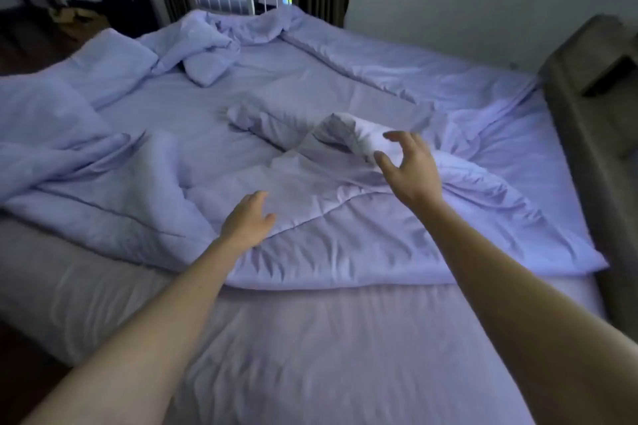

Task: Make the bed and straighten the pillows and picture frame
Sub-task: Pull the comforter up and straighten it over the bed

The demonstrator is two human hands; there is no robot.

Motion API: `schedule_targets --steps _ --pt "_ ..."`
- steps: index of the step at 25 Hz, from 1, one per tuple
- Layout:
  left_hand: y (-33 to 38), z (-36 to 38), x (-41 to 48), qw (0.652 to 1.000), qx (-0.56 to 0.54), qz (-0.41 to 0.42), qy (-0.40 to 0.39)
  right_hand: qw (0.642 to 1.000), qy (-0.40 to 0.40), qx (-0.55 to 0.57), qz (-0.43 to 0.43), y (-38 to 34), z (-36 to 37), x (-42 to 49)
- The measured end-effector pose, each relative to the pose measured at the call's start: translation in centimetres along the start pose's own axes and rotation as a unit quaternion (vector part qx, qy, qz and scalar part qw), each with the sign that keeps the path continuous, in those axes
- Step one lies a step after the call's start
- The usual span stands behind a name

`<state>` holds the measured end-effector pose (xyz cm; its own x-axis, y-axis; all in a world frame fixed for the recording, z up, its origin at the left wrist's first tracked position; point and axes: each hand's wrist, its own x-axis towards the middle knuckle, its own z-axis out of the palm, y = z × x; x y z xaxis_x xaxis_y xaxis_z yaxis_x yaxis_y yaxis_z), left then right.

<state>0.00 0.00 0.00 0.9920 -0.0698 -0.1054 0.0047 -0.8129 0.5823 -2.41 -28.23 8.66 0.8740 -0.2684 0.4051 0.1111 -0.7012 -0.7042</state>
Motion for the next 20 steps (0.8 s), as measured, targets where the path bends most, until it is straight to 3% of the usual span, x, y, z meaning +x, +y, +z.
schedule_targets --steps 3,6,9,12,14,15,17,18,19,20 --pt "-4.8 3.9 0.8 0.989 0.128 -0.022 -0.077 0.963 -0.064 -0.260 -0.043 1.7 4.9 1.6" --pt "-7.7 7.6 -0.3 0.975 0.207 -0.028 -0.080 0.927 -0.094 -0.362 -0.036 3.2 7.9 1.7" --pt "-8.2 8.6 0.0 0.983 0.185 -0.012 0.009 0.939 -0.055 -0.337 -0.032 4.9 8.5 0.6" --pt "-8.3 8.5 -0.5 0.983 0.185 -0.003 0.015 0.932 -0.111 -0.342 -0.048 7.4 7.2 -3.1" --pt "-7.9 7.0 -1.2 0.975 0.210 -0.012 -0.075 0.924 -0.150 -0.352 -0.019 9.3 4.9 -6.4" --pt "-7.5 6.1 -1.6 0.957 0.237 -0.006 -0.169 0.918 -0.178 -0.355 0.013 10.2 3.3 -8.4" --pt "-6.1 4.7 -2.6 0.892 0.284 0.021 -0.350 0.900 -0.233 -0.363 0.063 11.9 -0.3 -12.3" --pt "-5.7 4.4 -3.1 0.881 0.286 0.034 -0.374 0.894 -0.250 -0.363 0.078 12.7 -1.6 -14.0" --pt "-4.7 3.9 -3.5 0.906 0.254 0.051 -0.335 0.893 -0.257 -0.357 0.094 13.1 -3.3 -15.5" --pt "-3.6 3.4 -3.8 0.948 0.192 0.073 -0.244 0.892 -0.264 -0.347 0.115 13.4 -5.0 -16.9"
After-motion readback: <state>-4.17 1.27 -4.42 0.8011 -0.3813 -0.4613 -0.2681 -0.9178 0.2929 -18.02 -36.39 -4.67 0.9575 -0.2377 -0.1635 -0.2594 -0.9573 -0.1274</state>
